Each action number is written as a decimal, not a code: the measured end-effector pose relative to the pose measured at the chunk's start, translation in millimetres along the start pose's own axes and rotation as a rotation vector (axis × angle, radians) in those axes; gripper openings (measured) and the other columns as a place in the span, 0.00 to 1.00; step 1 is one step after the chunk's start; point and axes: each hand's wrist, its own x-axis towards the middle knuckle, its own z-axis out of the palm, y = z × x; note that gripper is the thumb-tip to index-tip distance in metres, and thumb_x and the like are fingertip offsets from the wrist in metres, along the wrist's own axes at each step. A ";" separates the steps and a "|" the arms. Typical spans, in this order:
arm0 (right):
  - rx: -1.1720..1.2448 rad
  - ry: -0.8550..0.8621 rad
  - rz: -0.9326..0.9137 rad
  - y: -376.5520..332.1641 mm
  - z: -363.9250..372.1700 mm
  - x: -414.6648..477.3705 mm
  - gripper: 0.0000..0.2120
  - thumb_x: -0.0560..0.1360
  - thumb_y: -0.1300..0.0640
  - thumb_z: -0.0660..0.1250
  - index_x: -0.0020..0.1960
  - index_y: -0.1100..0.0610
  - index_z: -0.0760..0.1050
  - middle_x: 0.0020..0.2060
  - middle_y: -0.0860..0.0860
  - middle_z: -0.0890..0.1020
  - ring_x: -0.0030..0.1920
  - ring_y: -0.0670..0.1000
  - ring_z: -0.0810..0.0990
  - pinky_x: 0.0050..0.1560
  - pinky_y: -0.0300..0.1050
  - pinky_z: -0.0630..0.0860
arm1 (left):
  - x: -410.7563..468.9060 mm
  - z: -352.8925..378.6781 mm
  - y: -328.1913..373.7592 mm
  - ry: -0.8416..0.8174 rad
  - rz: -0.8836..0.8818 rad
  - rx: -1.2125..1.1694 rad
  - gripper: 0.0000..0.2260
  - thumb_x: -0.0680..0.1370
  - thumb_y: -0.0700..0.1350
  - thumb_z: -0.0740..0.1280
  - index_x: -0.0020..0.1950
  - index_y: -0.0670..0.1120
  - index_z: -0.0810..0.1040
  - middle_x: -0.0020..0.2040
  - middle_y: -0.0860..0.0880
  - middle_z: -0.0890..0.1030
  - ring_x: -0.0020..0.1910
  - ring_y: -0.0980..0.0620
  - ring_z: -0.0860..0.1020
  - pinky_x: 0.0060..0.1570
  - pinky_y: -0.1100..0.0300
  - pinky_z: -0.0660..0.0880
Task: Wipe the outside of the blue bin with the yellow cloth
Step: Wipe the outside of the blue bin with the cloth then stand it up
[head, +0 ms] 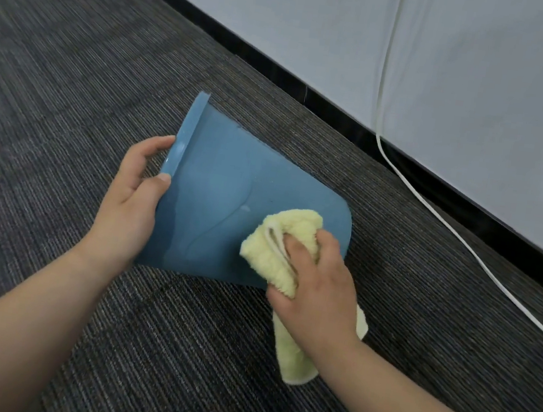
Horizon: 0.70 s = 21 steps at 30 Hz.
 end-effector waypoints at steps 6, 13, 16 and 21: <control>0.012 0.018 0.352 49.9 -9.0 9.0 0.27 0.69 0.52 0.67 0.66 0.56 0.64 0.63 0.60 0.64 0.54 0.61 0.71 0.50 0.50 0.70 | -5.1 0.1 4.6 -0.025 -0.002 -0.042 0.16 0.77 0.35 0.53 0.57 0.54 0.66 0.28 0.78 0.73 0.30 0.77 0.72 0.25 0.80 0.66; -0.006 0.000 0.076 21.7 0.9 -1.9 0.29 0.58 0.57 0.75 0.58 0.60 0.73 0.57 0.67 0.72 0.48 0.65 0.76 0.46 0.56 0.75 | -0.3 -1.2 0.9 -0.039 0.007 -0.071 0.16 0.76 0.35 0.54 0.56 0.55 0.68 0.29 0.77 0.74 0.31 0.76 0.73 0.27 0.79 0.67; -0.050 -0.020 0.146 36.6 -5.4 -0.4 0.29 0.62 0.57 0.74 0.60 0.60 0.71 0.58 0.66 0.70 0.51 0.65 0.74 0.48 0.54 0.73 | -1.3 -3.1 0.9 -0.091 0.011 -0.128 0.16 0.77 0.36 0.54 0.57 0.55 0.68 0.31 0.73 0.78 0.32 0.73 0.76 0.27 0.77 0.69; -0.028 0.033 0.338 35.6 -10.8 9.7 0.27 0.68 0.53 0.67 0.65 0.55 0.66 0.64 0.60 0.63 0.56 0.60 0.70 0.52 0.51 0.68 | -1.0 -4.5 1.8 -0.193 -0.015 -0.224 0.17 0.78 0.40 0.56 0.52 0.65 0.70 0.43 0.64 0.82 0.37 0.67 0.79 0.32 0.72 0.74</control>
